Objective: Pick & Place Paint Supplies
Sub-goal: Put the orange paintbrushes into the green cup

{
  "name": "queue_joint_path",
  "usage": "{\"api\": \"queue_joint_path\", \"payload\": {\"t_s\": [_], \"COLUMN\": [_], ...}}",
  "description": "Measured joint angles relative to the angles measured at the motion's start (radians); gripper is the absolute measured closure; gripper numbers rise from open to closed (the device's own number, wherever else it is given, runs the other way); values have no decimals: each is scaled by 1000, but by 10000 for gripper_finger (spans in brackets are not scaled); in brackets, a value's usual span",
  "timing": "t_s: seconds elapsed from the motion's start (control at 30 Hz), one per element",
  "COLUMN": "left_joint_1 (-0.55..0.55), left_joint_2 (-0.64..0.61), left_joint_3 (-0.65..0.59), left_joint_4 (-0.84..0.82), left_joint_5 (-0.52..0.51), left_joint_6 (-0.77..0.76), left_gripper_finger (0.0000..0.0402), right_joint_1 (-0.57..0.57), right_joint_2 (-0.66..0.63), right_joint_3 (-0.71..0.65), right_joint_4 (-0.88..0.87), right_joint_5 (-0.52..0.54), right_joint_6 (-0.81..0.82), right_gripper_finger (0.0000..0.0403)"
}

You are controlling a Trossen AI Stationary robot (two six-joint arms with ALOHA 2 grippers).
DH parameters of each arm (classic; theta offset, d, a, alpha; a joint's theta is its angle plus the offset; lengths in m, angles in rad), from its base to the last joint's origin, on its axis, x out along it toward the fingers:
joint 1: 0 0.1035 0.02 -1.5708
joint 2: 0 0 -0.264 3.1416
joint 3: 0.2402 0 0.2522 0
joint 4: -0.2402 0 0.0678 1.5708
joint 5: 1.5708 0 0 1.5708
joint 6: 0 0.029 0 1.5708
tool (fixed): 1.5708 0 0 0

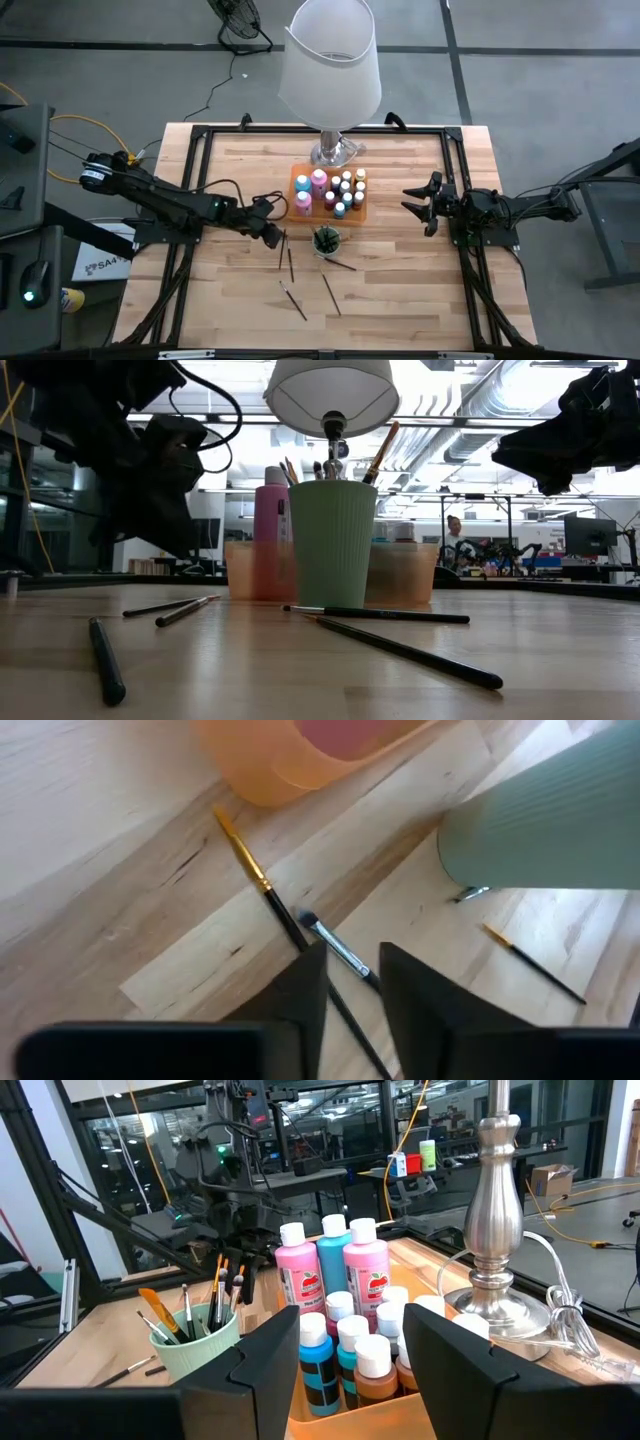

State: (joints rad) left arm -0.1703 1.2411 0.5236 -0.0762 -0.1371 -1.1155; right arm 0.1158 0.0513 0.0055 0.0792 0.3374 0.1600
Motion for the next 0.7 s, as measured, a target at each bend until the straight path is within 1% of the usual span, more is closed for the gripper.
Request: {"api": "queue_joint_path", "payload": {"t_s": [0.17, 0.2, 0.3, 0.43, 0.7], "left_joint_1": [1, 1, 1, 1, 1], "left_joint_2": [0, 0, 2, 41, 133], "left_joint_3": [-11, -11, -11, -11, -10], "left_joint_4": [20, 24, 24, 33, 186], "left_joint_5": [-9, -10, -29, -34, -25], "left_joint_6": [-19, -19, -19, -49, -86], "left_gripper_finger": [385, 393, 393, 400, 400], "right_joint_1": [0, 0, 0, 0, 0], "right_joint_2": [0, 0, 0, 0, 0], "right_joint_3": [0, 0, 0, 0, 0], "right_joint_4": [0, 0, 0, 0, 0], "right_joint_5": [0, 0, 0, 0, 0], "right_joint_6": [0, 0, 0, 0, 0], "right_gripper_finger": [229, 229, 229, 229, 229]}}
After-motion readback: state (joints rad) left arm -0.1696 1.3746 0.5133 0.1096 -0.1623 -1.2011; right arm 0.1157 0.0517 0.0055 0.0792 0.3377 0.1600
